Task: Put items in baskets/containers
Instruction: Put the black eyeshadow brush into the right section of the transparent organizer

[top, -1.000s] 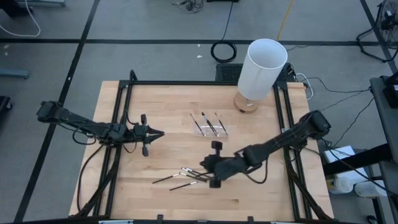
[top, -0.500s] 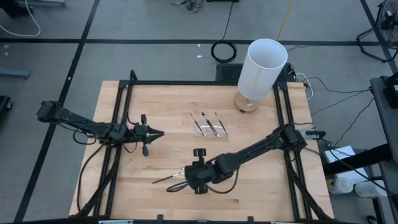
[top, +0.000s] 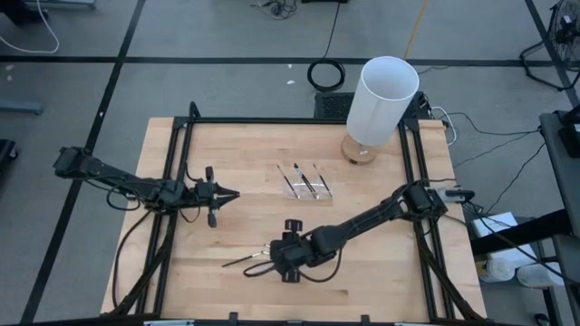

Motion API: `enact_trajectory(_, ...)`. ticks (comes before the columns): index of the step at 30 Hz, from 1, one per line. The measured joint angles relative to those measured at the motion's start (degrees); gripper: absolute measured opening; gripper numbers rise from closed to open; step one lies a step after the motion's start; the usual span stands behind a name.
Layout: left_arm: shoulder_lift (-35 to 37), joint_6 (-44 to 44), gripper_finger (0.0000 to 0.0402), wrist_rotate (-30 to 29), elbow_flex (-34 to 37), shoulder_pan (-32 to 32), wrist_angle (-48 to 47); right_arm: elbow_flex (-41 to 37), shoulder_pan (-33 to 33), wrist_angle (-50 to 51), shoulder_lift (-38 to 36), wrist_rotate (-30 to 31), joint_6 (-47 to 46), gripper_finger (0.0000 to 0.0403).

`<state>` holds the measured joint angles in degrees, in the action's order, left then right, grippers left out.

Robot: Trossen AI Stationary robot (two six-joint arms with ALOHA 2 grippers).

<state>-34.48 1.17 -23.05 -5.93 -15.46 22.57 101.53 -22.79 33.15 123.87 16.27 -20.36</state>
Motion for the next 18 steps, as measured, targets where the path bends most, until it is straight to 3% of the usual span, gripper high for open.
enact_trajectory(18,0.00,0.02,0.0042,0.02,0.00,0.02,0.00,-9.36,-0.06,-4.82,0.02,1.69,-3.08,0.0164)
